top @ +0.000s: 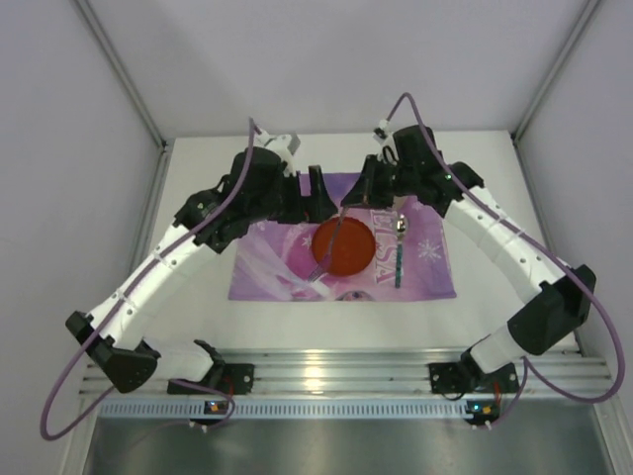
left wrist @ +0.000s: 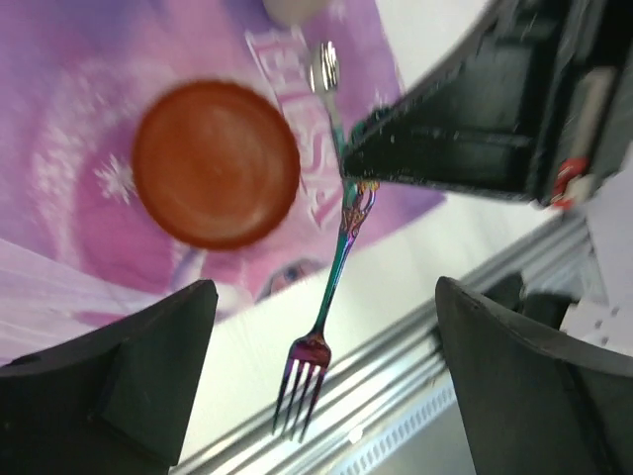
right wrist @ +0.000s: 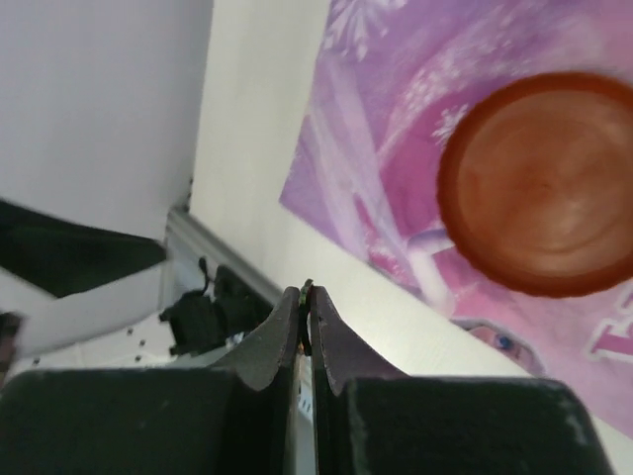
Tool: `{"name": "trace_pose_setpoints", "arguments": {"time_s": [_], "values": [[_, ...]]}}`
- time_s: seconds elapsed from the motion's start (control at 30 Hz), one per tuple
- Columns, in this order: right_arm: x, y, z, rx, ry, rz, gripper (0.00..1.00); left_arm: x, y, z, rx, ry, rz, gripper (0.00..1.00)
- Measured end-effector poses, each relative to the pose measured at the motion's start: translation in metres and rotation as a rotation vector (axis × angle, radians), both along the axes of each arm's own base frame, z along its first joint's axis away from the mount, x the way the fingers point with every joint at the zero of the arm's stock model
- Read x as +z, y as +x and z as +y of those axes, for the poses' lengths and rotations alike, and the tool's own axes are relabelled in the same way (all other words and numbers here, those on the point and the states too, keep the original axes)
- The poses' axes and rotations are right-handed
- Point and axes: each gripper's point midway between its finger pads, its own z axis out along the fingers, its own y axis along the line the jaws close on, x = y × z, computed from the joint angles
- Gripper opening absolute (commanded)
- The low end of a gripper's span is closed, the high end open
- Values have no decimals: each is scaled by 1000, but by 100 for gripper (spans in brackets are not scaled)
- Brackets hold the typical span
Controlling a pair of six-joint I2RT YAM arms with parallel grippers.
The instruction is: Set the dinner table for one person
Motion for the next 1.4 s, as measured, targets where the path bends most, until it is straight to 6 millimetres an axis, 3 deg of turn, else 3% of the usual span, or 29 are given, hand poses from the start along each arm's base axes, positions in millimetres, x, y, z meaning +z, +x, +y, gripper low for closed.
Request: {"name": "trace_pose_setpoints", "arguments": {"time_s": [0.1, 0.17, 0.23, 0.3, 0.37, 0.5, 0.6, 0.73, 0.8, 0.93, 1.07, 1.27, 1.4], "values": [[8, 16, -25, -125, -54, -50, 0, 60, 27, 10, 168, -85, -118, 98], [21, 31, -53, -269, -54, -79, 0, 95, 38, 17, 270, -173, -176, 98], [39, 46, -89, -440, -47, -124, 0, 118, 43, 27, 383, -266, -193, 92], [62, 56, -124, -607, -27, -179, 0, 128, 46, 35, 486, -362, -173, 89], [92, 61, -146, -727, 19, -243, 0, 128, 49, 38, 568, -456, -124, 89], [141, 68, -157, -829, 139, -344, 0, 102, 63, 20, 662, -641, 17, 91], [145, 67, -163, -875, 178, -361, 0, 68, 83, -11, 701, -779, 187, 90], [125, 54, -175, -921, 169, -353, 0, 44, 107, -55, 718, -844, 351, 89], [123, 48, -180, -933, 167, -357, 0, 46, 114, -70, 714, -873, 386, 88], [137, 37, -186, -945, 204, -394, 0, 72, 118, -91, 677, -956, 418, 84], [155, 27, -194, -967, 248, -441, 0, 95, 114, -102, 639, -1003, 423, 66], [165, 22, -198, -984, 274, -466, 0, 94, 104, -111, 611, -991, 452, 42], [167, 25, -198, -998, 297, -462, 0, 88, 103, -111, 617, -966, 459, 7]]}}
